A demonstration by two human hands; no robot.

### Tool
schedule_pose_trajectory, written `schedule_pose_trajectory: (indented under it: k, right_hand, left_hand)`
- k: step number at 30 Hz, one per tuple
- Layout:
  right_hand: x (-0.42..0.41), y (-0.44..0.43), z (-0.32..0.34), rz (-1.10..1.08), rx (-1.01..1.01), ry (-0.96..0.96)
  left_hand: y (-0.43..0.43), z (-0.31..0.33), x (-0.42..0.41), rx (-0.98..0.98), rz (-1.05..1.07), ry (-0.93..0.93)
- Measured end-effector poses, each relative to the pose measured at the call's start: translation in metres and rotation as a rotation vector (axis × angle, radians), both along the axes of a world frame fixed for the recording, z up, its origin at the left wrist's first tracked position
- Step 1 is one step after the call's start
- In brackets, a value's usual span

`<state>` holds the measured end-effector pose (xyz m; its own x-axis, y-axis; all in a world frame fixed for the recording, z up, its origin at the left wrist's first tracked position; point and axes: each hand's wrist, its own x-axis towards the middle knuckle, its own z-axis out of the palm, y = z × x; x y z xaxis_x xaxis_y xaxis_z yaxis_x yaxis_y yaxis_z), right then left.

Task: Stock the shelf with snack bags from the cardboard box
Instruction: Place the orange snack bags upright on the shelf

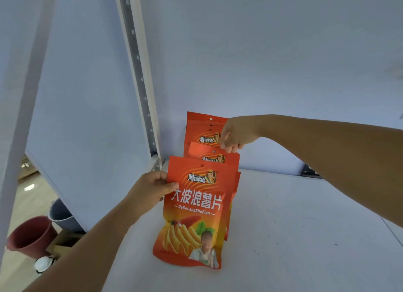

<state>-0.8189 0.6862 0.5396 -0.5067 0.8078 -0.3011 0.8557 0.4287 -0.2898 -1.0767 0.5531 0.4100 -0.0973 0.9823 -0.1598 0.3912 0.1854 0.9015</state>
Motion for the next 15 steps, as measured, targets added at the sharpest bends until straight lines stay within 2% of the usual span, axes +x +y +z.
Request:
schedule_pose_trajectory:
  k: [3, 7, 10, 15]
  right_hand:
    - [0.006, -0.009, 0.001, -0.043, 0.044, 0.03]
    - [0.018, -0.018, 0.003, -0.055, 0.003, 0.129]
    - [0.026, -0.024, 0.002, -0.07, 0.016, 0.175]
    - [0.036, -0.038, -0.006, -0.102, 0.003, 0.162]
  left_hand:
    - [-0.002, 0.001, 0.002, 0.015, -0.01, 0.047]
    - [-0.004, 0.001, 0.002, 0.043, -0.034, 0.109]
    - [-0.002, 0.003, 0.002, 0.062, 0.018, 0.175]
    - [-0.002, 0.002, 0.007, 0.13, -0.006, 0.214]
